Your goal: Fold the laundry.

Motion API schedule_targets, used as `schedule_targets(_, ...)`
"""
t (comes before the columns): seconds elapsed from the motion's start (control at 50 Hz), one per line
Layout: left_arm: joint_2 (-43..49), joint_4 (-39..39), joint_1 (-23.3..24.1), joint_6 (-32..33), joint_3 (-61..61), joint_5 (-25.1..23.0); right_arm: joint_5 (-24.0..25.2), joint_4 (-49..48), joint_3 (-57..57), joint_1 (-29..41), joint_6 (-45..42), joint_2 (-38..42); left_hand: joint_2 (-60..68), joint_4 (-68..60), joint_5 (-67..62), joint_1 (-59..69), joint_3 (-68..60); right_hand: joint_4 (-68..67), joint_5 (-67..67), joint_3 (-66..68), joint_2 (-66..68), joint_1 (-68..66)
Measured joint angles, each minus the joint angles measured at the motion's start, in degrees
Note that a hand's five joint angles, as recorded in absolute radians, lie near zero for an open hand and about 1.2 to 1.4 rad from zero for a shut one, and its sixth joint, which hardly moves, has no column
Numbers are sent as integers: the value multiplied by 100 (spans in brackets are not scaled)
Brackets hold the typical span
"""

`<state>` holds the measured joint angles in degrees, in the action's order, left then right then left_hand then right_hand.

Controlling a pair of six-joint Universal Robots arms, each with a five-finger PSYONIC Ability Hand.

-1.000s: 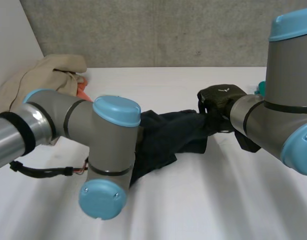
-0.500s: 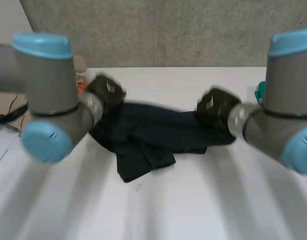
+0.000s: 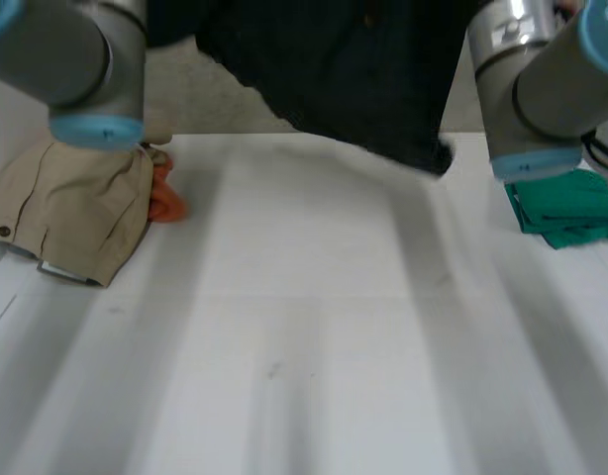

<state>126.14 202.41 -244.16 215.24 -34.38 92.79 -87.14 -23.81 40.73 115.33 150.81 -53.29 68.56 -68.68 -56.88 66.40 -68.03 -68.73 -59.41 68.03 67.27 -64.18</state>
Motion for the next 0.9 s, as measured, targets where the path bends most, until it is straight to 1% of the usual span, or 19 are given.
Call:
schedule_targets(0.12,41,283,-4,6,-1548,-89,146,189,1233,-86,205,-78,0,-1,0,0,0,0,0,0,0,0)
schedule_targets(0.14,55,281,0,12,-1697,-83,164,195,1325,-90,215,-79,0,-1,0,0,0,0,0,0,0,0)
schedule_targets(0.28,79,15,115,138,-3414,106,631,405,3057,-116,125,-56,0,-1,-51,0,-1,0,0,0,0,0)
schedule_targets(0.32,-40,-110,134,203,-3893,168,741,650,3492,-104,-4,-102,0,-1,-51,0,0,0,0,0,0,0)
schedule_targets(0.34,-40,-110,134,203,-3893,168,741,650,3492,-104,-4,-102,0,-1,-51,0,0,0,0,0,0,0)
schedule_targets(0.36,-182,-223,134,270,-4251,209,795,950,3791,-84,-98,-185,0,-1,-51,0,0,0,0,0,0,0)
schedule_targets(0.42,-440,-450,117,410,-4674,249,803,1517,4069,-53,-167,-393,0,-1,-51,0,0,0,0,0,0,0)
schedule_targets(0.5,-888,-1026,86,716,-5129,275,738,2568,4204,-33,-175,-838,0,-1,-51,0,0,0,0,0,0,0)
schedule_targets(0.56,-1350,-1790,81,1003,-5414,277,691,3631,4133,-77,-221,-1289,0,-1,-52,0,0,0,0,0,0,0)
schedule_targets(0.6,-1746,-2532,105,1189,-5580,271,675,4522,4006,-158,-377,-1610,0,-1,-52,0,0,0,0,0,0,0)
schedule_targets(0.64,-2060,-3185,154,1299,-5678,256,675,5073,3924,-218,-547,-1760,0,-1,-51,0,0,0,0,0,0,0)
schedule_targets(0.66,-2120,-3319,167,1315,-5694,252,675,5396,3878,-255,-674,-1833,0,-1,-51,0,0,0,0,0,0,0)
schedule_targets(0.68,-2273,-3683,210,1353,-5730,236,677,5778,3827,-297,-851,-1902,0,-1,-52,0,0,0,0,0,0,0)
schedule_targets(0.7,-2273,-3683,210,1353,-5730,236,677,5778,3827,-297,-851,-1902,0,-1,-52,0,0,0,0,0,0,0)
schedule_targets(0.72,-2533,-4441,318,1400,-5783,186,687,6546,3742,-376,-1312,-1972,0,-1,-51,0,0,0,0,0,0,0)
schedule_targets(0.74,-2608,-4777,378,1414,-5789,144,692,6857,3704,-406,-1573,-1960,0,-2,-51,0,0,0,0,0,0,0)
schedule_targets(0.78,-2600,-5119,447,1434,-5753,69,692,7128,3669,-427,-1877,-1891,0,-2,-52,0,0,0,0,0,0,0)
schedule_targets(0.82,-2464,-5243,482,1464,-5644,13,680,7230,3623,-418,-2132,-1722,0,-2,-52,0,-1,0,0,0,0,0)
schedule_targets(0.9,-1981,-5060,476,1548,-5165,52,626,6973,3448,-354,-2222,-1337,0,-2,-70,0,0,0,0,0,0,0)
